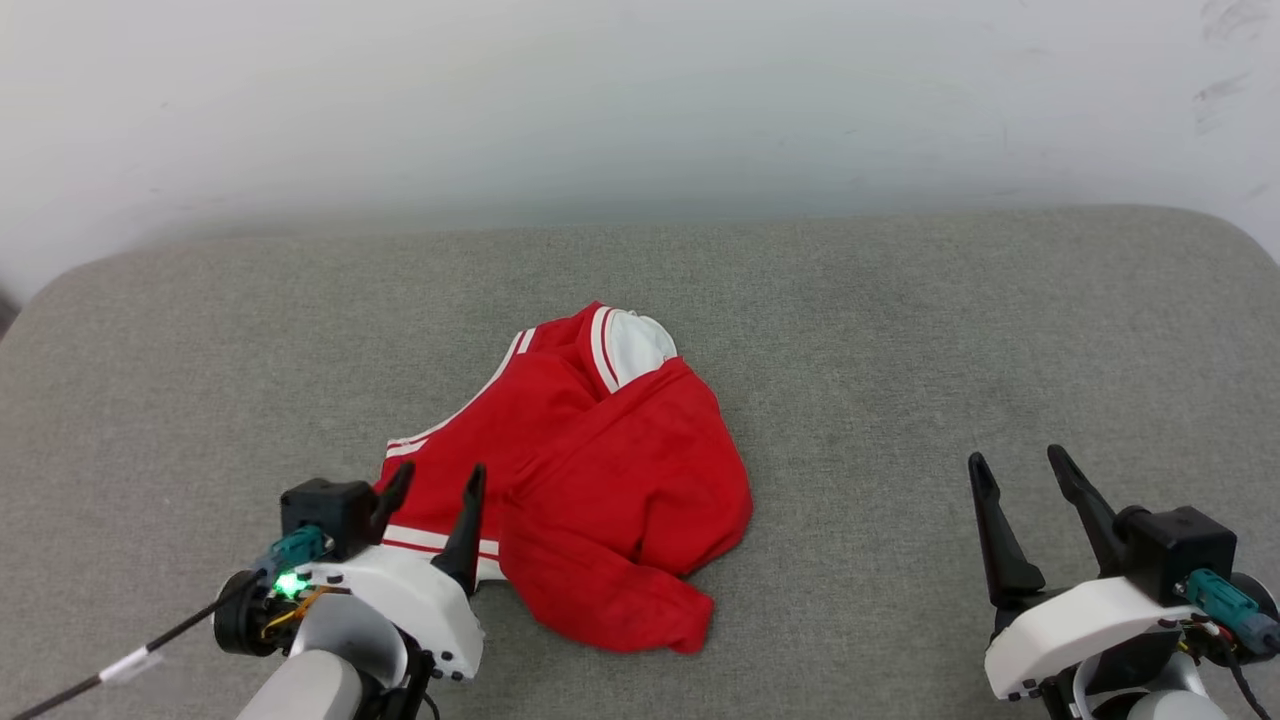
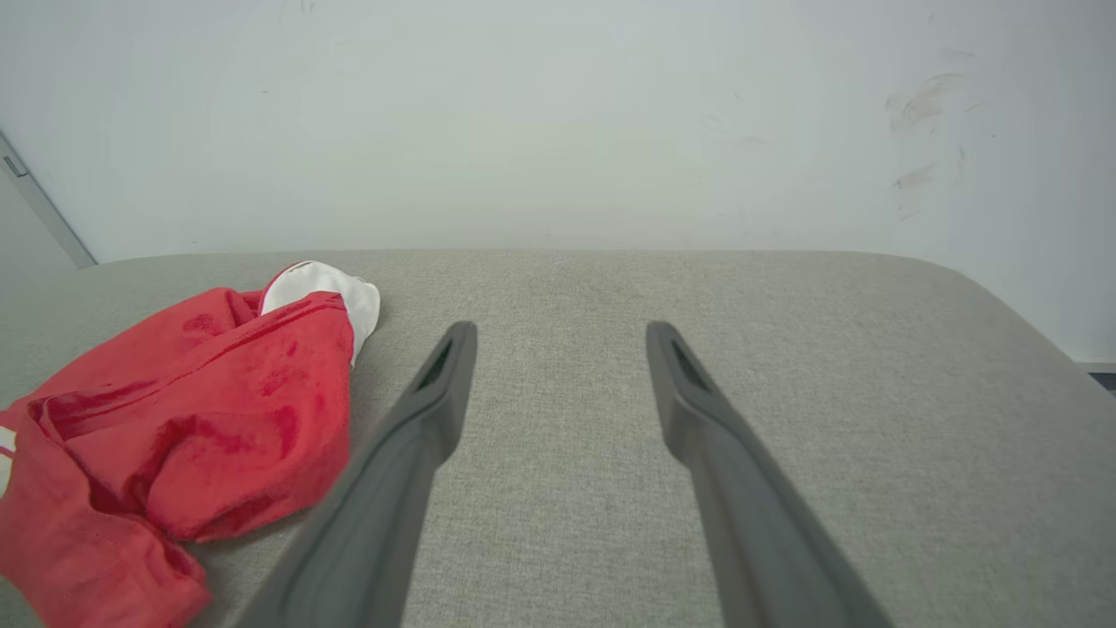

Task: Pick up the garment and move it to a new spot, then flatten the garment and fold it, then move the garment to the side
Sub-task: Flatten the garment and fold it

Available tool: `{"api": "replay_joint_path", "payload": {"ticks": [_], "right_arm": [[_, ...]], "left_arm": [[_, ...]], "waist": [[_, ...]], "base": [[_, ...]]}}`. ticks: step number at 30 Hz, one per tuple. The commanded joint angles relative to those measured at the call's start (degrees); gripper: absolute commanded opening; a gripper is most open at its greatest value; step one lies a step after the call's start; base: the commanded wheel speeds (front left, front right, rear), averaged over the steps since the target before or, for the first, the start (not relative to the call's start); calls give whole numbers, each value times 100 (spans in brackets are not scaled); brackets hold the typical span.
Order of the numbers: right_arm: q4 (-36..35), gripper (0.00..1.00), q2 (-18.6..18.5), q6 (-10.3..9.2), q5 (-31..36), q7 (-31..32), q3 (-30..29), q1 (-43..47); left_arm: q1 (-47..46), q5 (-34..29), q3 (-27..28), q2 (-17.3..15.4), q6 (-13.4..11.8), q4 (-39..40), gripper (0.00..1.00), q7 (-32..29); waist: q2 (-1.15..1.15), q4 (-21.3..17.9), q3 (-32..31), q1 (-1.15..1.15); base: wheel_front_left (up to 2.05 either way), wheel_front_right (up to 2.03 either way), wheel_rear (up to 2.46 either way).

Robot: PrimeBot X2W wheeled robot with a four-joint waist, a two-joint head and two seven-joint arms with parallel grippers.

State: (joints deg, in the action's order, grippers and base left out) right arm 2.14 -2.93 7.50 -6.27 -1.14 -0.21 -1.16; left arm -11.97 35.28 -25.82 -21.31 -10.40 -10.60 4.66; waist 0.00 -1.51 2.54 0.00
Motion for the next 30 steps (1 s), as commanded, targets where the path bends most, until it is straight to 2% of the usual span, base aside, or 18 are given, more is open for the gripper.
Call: {"api": "replay_joint_path", "payload": {"ticks": [1,9,13,14,15,16,24,30], "right_arm": [[-30,100,7,-2,34,18,13,29],[8,100,7,-2,-55,-27,138,-43],[71,100,8,-2,-120,-74,171,-84],[89,100,7,-2,-127,-93,177,-93],[109,100,7,-2,-138,-96,188,-106],[132,100,7,-2,-158,-107,194,-117],[257,100,8,-2,-174,-185,69,-106],[184,100,7,-2,-55,-142,-34,-157]], "left_arm": [[-113,79,-79,-60,123,-40,100,-245],[-557,537,-560,-277,814,-537,100,-1907],[-792,686,-685,-307,1026,-728,100,-2443],[-851,729,-710,-306,1061,-769,87,-2534],[-891,751,-728,-302,1099,-806,39,-2600],[-949,741,-747,-297,1145,-834,0,-2625],[-1343,326,-1031,-169,1275,-596,0,-2384],[-1527,-61,-1608,83,1493,-14,0,-2380]], "waist": [[0,-19,5,0],[0,-218,93,0],[0,-346,184,0],[0,-372,203,0],[0,-407,231,0],[0,-435,248,0],[0,-446,259,0],[0,-284,177,0]], "base": [[0,0,0],[0,0,0],[0,0,0],[0,0,0],[0,0,0],[0,0,0],[0,0,0],[0,0,0]]}}
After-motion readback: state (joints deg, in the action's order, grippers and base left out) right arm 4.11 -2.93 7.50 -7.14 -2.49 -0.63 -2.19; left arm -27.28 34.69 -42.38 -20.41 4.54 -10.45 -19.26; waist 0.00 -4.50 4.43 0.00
